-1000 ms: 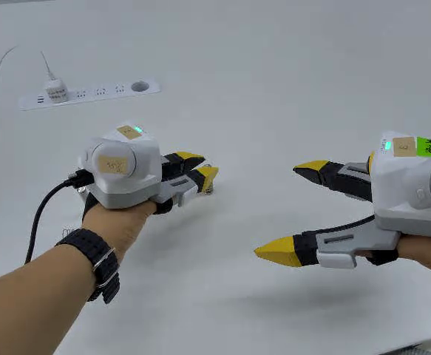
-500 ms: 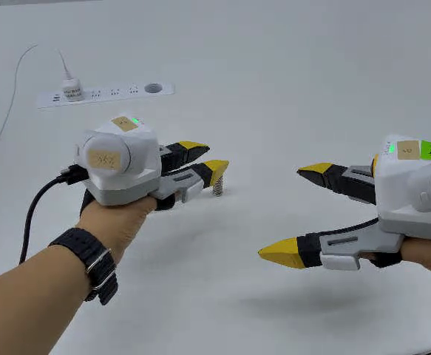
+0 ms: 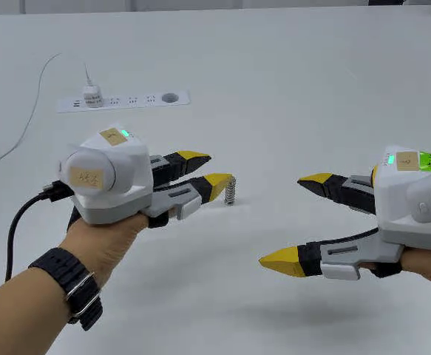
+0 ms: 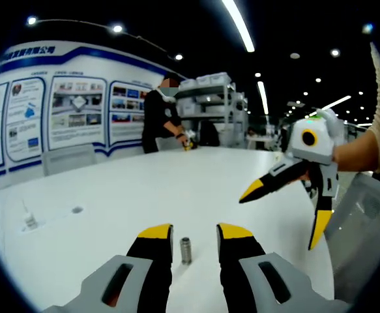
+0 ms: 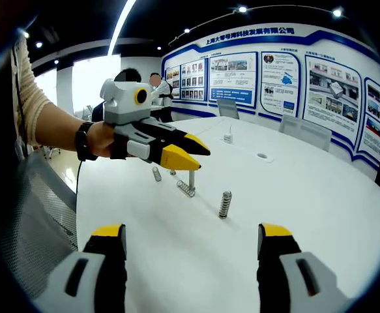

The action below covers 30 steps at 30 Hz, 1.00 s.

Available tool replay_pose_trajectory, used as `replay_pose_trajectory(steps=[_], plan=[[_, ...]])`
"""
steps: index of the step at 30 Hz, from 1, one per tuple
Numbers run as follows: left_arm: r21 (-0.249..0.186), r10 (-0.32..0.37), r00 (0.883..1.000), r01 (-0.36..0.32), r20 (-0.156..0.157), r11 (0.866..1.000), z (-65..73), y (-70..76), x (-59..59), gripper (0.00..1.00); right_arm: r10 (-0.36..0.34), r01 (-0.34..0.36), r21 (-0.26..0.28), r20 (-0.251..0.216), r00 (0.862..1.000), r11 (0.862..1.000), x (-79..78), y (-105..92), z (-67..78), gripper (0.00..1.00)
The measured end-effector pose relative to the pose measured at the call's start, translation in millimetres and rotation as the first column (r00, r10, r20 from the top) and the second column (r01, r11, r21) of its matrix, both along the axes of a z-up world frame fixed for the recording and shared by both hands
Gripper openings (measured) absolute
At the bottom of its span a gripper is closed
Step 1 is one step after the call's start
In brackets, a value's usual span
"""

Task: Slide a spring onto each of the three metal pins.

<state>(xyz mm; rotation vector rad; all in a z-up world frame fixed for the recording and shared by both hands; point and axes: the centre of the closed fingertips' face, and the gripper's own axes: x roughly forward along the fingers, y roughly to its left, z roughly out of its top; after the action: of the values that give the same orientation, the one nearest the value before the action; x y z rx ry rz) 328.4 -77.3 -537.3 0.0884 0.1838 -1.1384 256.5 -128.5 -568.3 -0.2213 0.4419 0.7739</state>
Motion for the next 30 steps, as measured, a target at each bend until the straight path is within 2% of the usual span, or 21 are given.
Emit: replay_pose_trajectory(steps=[6,19,30], plan=[[-0.007,0.016,1.0,-0.017,-0.007,1.0,0.2,15.2,-6.1,0.3,0.024,-0.024,-0.014,0.004,1.0,1.0,2.6,8.8,0.3,0.82],[0.004,0.059,0.998,-0.059,0.005,0.998,2.5,57.0,-17.6,0.33,0.072,-0.072,-0.028,0.003,0.997,0.997,11.0,28.6,1.5,0.77],[0.012,0.084,0.996,-0.084,0.014,0.996,2.6,79.3,-24.8,0.36,0.109,-0.109,-0.036,-0.003,0.994,0.993,15.9,44.4,-0.7,0.73]])
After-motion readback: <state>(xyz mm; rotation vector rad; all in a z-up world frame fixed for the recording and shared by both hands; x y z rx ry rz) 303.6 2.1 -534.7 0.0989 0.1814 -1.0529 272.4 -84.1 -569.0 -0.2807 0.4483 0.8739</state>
